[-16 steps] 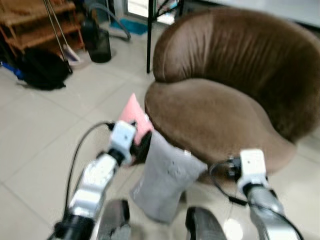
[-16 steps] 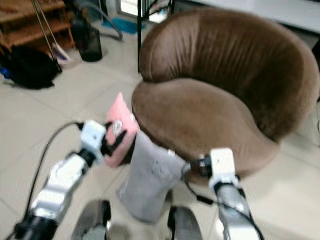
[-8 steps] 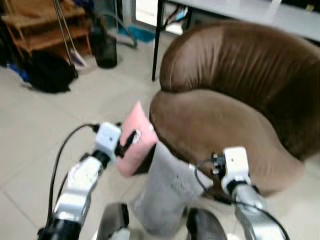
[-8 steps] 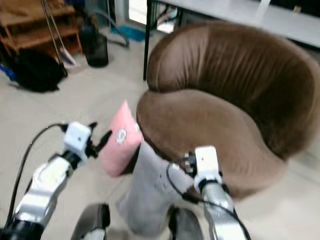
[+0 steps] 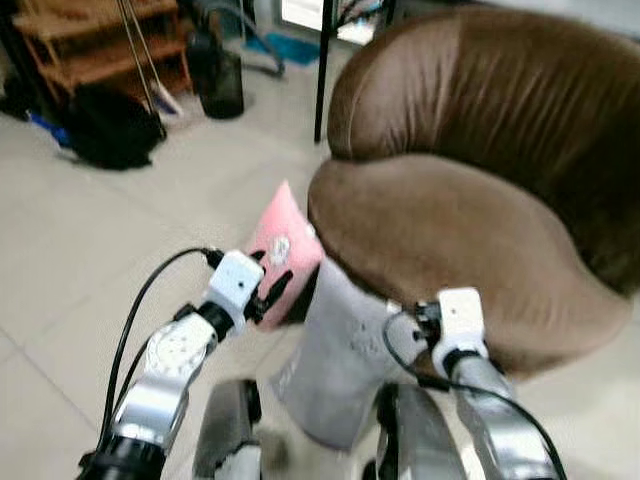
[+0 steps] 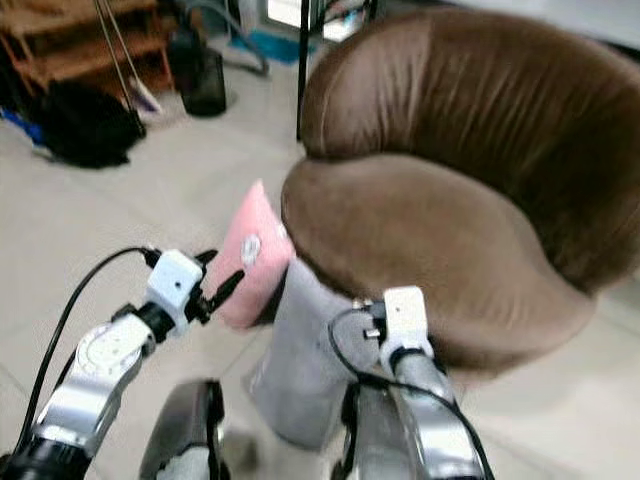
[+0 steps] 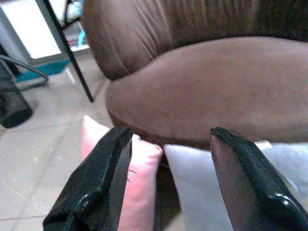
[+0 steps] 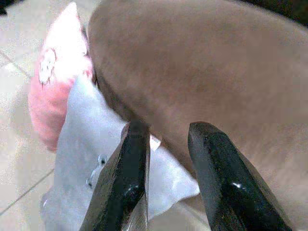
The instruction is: Move the pillow to the sofa from floor
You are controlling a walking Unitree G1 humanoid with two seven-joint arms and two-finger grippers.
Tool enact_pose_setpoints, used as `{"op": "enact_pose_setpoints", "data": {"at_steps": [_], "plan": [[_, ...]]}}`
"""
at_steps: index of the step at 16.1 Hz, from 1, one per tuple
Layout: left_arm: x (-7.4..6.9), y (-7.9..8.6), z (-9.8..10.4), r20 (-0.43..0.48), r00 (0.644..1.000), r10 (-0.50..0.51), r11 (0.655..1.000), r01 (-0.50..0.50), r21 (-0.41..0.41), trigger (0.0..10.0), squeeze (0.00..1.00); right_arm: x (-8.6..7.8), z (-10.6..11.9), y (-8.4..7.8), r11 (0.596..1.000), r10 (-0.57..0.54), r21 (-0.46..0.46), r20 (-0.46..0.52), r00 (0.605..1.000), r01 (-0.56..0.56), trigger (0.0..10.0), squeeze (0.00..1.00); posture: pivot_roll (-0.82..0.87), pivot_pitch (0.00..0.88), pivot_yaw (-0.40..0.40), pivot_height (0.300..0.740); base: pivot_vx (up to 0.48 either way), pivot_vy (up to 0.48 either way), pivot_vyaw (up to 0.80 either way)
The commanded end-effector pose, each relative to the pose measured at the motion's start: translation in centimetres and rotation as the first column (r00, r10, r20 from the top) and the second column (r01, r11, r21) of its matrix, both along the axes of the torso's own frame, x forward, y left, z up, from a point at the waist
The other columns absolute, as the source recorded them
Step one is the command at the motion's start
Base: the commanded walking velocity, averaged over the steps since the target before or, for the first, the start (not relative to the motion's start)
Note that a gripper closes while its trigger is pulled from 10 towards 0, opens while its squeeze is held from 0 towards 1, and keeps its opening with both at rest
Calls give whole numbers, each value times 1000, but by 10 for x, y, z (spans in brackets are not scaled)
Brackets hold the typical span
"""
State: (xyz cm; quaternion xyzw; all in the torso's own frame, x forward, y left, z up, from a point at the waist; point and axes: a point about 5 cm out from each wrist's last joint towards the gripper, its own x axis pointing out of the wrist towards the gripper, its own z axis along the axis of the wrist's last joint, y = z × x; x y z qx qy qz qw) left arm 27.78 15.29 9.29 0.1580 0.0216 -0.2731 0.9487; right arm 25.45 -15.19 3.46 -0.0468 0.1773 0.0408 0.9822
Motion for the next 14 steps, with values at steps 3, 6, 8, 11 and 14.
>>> {"op": "enact_pose_setpoints", "data": {"at_steps": [3,6,8,11,14], "plan": [[-6,3,14,44,997,-64,998,63,24,10000,0,13,-8,7,999,-30,45,-19,999,31,10000,0,176,220,-18,531,0,0,0],[-19,6,21,44,990,-131,991,131,-3,10000,0,20,-14,1,971,-163,171,-31,986,166,10000,0,230,295,-16,531,0,0,0],[-21,2,31,23,971,-237,971,238,-25,10000,0,32,-17,-17,858,-378,353,-58,924,373,10000,1000,289,347,-4,531,0,0,0],[-25,6,40,4,961,-276,961,276,-15,10000,0,39,-16,-27,797,-469,401,-61,881,452,10000,1000,331,380,18,531,0,0,0],[-35,14,47,-19,953,-302,953,301,-8,10000,0,43,-12,-39,710,-563,483,-48,825,512,10000,1000,356,392,40,531,0,0,0]]}}
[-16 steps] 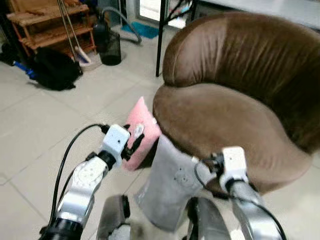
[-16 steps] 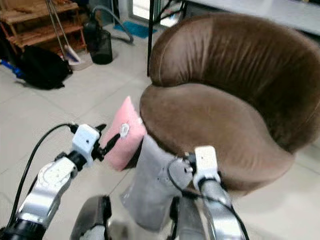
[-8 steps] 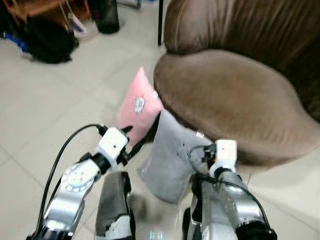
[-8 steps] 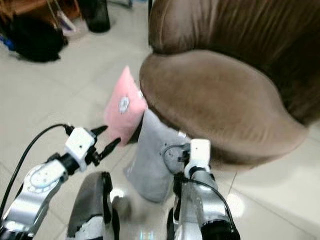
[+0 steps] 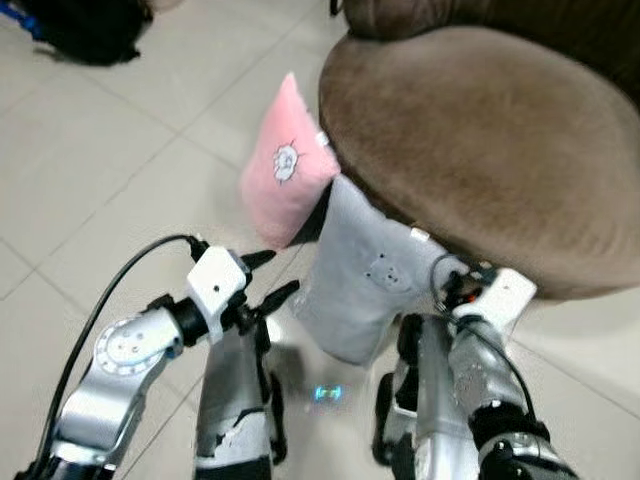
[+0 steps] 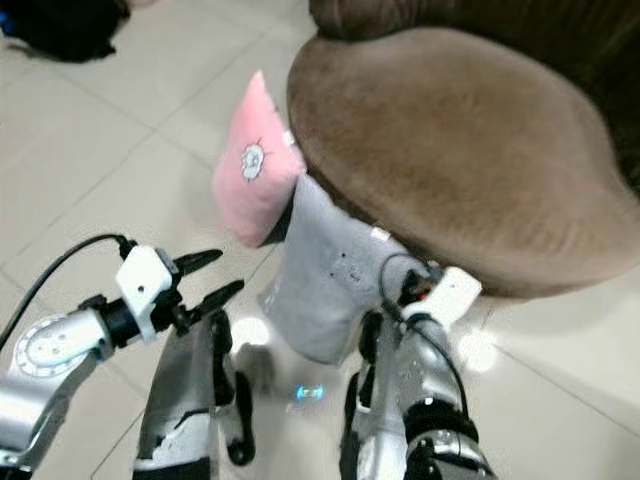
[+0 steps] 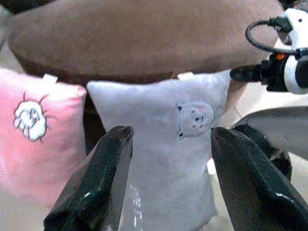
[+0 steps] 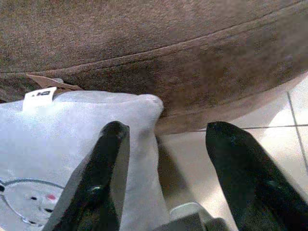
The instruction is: Move the pillow to the sofa from floor
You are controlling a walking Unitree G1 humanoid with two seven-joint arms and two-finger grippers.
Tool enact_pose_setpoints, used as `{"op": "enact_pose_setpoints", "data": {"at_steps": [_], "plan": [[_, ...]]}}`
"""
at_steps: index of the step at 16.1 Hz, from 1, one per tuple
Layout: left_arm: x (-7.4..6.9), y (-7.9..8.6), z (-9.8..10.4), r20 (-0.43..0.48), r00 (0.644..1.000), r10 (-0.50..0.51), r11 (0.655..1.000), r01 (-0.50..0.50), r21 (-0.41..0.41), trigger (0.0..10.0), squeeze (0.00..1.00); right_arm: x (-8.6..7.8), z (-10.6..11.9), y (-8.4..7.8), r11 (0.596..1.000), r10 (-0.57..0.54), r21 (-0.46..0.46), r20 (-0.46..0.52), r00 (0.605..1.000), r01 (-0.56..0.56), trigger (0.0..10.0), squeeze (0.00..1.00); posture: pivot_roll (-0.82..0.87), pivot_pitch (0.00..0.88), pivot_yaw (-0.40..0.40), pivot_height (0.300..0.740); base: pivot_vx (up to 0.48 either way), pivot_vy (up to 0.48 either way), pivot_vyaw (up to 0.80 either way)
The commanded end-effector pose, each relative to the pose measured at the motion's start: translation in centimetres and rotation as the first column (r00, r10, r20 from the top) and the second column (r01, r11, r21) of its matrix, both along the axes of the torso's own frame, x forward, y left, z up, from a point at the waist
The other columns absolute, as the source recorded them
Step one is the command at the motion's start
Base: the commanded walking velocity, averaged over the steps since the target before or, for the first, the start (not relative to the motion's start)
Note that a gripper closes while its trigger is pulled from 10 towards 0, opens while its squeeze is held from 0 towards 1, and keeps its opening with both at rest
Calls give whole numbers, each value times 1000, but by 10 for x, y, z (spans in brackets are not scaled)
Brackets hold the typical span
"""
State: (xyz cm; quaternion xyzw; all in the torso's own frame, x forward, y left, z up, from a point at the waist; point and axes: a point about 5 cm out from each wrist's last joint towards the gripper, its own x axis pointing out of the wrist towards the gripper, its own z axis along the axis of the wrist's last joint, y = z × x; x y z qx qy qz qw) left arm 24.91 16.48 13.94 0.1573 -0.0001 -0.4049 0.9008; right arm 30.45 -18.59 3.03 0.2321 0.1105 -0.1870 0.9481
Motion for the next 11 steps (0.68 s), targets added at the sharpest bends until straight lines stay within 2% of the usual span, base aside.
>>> {"op": "enact_pose_setpoints", "data": {"at_steps": [1,6,8,10,11], "plan": [[-8,3,4,-20,999,-33,999,33,2,10000,0,-4,-5,-8,994,-79,75,18,997,78,10000,1000,370,401,47,531,0,0,0],[-12,4,17,-28,998,-54,999,54,4,10000,0,5,8,-19,964,-216,188,136,967,189,10000,1000,398,408,48,531,0,0,0],[-15,4,18,-33,998,-55,998,55,4,10000,0,10,10,-13,968,-182,196,133,974,154,10000,1000,398,407,46,531,0,0,0],[-18,2,18,-56,995,-84,996,84,4,10000,0,14,4,2,977,-96,198,68,993,81,10000,1000,400,406,45,531,0,0,0],[-18,1,18,-65,993,-96,995,97,1,10000,0,15,2,7,980,-67,193,52,996,55,10000,722,404,407,45,531,0,0,0]]}}
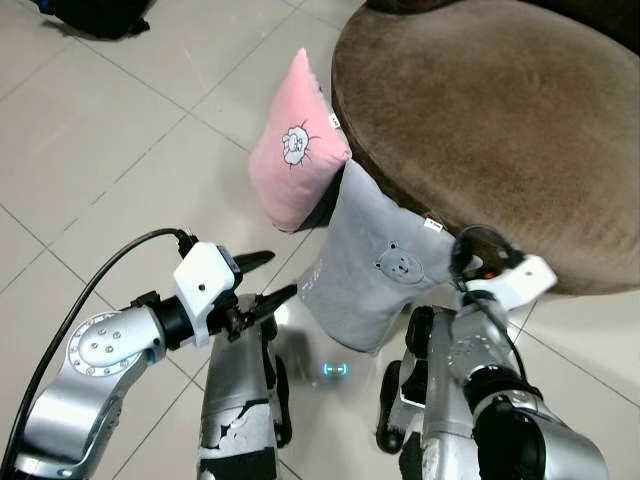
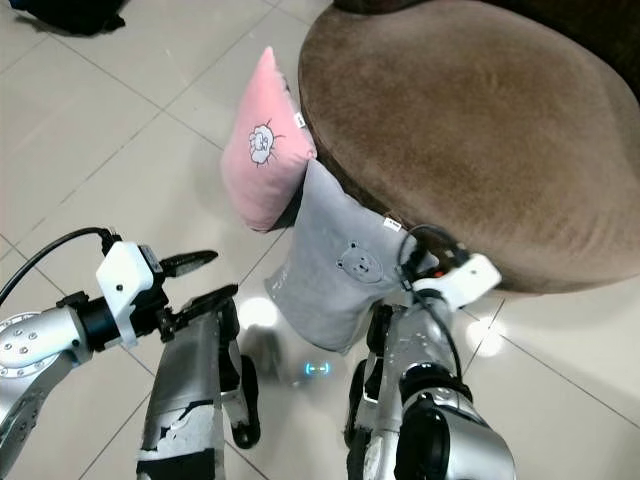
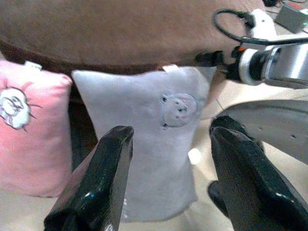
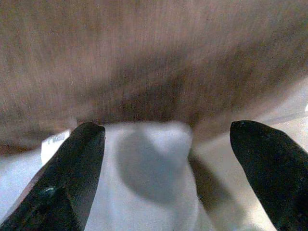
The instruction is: Move the pillow to the sofa from floor
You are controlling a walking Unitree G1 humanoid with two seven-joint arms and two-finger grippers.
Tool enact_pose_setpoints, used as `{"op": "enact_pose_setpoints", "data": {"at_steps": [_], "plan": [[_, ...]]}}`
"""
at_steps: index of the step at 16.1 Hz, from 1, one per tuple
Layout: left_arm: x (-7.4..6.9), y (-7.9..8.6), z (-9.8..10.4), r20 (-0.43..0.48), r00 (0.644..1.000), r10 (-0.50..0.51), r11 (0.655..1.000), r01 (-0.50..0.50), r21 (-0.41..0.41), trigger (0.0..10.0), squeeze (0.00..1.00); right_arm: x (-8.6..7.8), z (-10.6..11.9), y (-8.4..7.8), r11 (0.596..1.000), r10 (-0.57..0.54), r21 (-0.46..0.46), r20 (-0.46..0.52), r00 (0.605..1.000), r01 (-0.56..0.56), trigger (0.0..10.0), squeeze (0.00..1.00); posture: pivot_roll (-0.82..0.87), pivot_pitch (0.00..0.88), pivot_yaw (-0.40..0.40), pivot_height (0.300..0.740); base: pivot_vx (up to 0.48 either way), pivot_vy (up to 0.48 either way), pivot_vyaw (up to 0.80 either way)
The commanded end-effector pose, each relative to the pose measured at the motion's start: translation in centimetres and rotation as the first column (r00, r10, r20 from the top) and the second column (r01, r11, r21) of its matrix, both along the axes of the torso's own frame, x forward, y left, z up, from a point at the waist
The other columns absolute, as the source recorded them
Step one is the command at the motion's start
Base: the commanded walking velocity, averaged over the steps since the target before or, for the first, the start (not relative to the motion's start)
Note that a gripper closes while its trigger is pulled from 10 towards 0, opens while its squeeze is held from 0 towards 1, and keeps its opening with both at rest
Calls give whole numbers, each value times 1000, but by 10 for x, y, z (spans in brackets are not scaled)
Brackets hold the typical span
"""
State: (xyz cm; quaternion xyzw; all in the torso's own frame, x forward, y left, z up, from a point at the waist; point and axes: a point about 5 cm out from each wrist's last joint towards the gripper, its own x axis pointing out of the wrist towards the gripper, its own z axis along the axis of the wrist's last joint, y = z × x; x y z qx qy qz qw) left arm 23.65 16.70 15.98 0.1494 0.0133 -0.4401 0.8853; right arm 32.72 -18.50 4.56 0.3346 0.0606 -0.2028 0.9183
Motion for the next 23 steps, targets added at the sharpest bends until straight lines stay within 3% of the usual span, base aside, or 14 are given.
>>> {"op": "enact_pose_setpoints", "data": {"at_steps": [1,7,8,9,19,23], "plan": [[-6,-2,-2,-29,999,-32,999,32,1,10000,0,-7,-14,11,999,48,18,-60,997,-47,10000,0,410,408,47,531,0,0,0],[-8,-1,1,-40,999,-37,999,37,13,10000,0,-2,-10,25,997,59,44,-50,997,-57,9843,0,435,399,52,531,0,0,0],[-7,-1,2,-39,999,-34,999,35,17,10000,0,-2,-10,25,997,53,52,-41,998,-51,1451,0,438,397,53,531,0,0,0],[-7,-1,2,-38,999,-32,999,33,21,10000,0,-2,-10,25,997,49,54,-42,998,-47,0,0,443,396,57,531,0,0,0],[-8,7,7,-35,999,-27,999,29,43,10000,0,-2,-9,24,998,19,63,-33,999,-17,0,0,469,391,81,531,0,0,0],[-4,9,17,-9,1000,-22,999,23,33,10000,0,-7,-6,-6,990,-131,40,-9,991,132,0,0,494,395,102,531,0,0,0]]}}
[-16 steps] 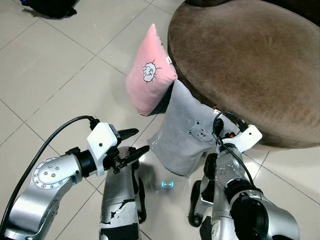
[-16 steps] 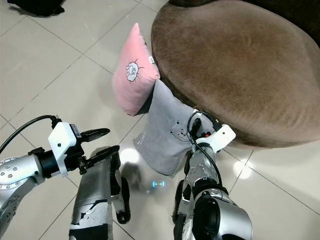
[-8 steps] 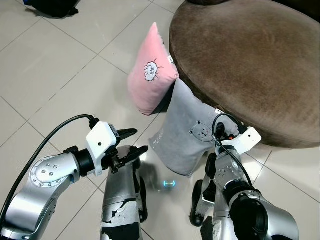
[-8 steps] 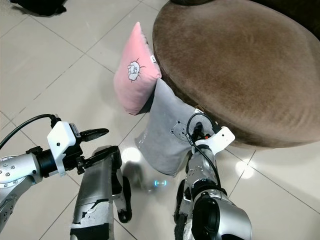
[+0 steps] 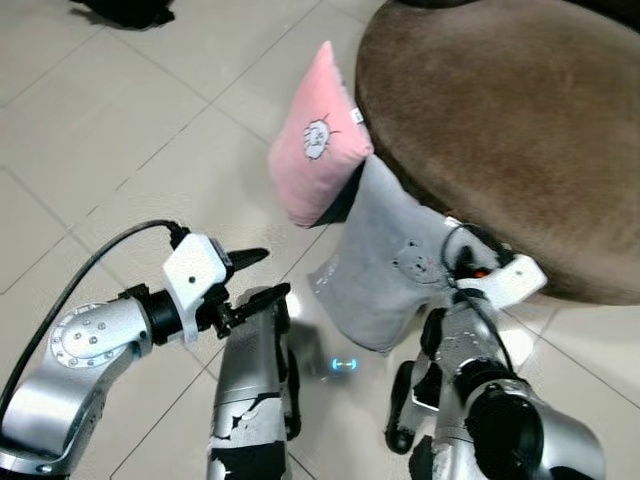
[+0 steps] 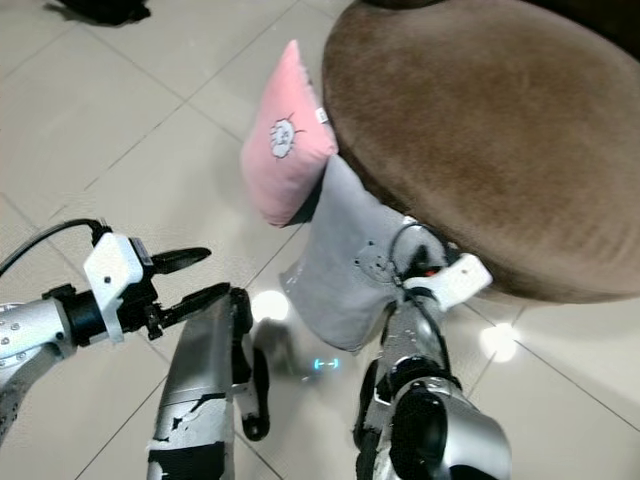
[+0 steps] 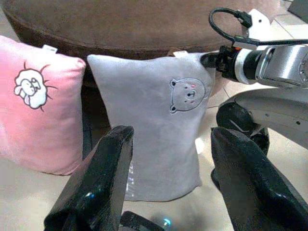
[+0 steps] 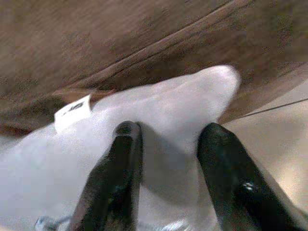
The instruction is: Move the pillow to the sofa from floor
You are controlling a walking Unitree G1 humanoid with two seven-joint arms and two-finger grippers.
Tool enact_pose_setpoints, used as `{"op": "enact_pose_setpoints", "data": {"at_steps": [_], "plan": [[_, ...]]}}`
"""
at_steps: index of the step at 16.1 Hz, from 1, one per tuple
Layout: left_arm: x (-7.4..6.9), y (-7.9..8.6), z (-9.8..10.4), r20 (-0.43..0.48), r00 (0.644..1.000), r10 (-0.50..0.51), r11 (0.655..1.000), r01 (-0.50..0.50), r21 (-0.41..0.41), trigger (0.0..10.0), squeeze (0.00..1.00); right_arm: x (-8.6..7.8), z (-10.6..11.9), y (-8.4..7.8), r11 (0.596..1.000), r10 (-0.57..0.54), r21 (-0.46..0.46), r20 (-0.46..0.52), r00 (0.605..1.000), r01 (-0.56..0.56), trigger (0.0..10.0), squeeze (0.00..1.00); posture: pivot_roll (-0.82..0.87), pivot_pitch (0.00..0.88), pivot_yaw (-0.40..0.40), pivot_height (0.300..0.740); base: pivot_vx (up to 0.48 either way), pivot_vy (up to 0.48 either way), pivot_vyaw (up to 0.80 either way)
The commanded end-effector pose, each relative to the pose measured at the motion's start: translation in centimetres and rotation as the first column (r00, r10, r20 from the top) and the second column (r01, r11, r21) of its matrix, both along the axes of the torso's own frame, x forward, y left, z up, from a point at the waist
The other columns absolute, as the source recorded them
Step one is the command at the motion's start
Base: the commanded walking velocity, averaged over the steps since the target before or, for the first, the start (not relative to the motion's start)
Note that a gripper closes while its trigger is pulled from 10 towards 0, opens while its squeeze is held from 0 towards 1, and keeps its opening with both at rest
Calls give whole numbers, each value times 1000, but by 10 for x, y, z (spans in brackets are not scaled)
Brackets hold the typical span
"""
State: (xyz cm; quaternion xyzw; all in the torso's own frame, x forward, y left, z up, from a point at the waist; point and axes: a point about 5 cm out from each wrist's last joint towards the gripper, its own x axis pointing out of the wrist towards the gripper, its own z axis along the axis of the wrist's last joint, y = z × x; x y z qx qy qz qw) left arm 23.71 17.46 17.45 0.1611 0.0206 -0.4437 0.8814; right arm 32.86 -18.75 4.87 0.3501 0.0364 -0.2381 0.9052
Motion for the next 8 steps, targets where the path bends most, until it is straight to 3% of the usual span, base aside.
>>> {"op": "enact_pose_setpoints", "data": {"at_steps": [1,5,8], "plan": [[-3,2,4,-1,1000,-15,1000,15,8,10000,0,-9,-9,-10,997,-68,19,-35,997,68,0,0,494,395,102,531,0,0,0],[-4,8,11,3,1000,-19,1000,19,24,10000,0,-10,-8,-21,992,-115,58,-22,993,116,0,0,534,390,131,531,0,0,0],[-3,8,13,-1,1000,-27,999,27,30,10000,0,-6,-6,-14,992,-91,85,-1,996,91,0,0,545,387,140,531,0,0,0]]}}
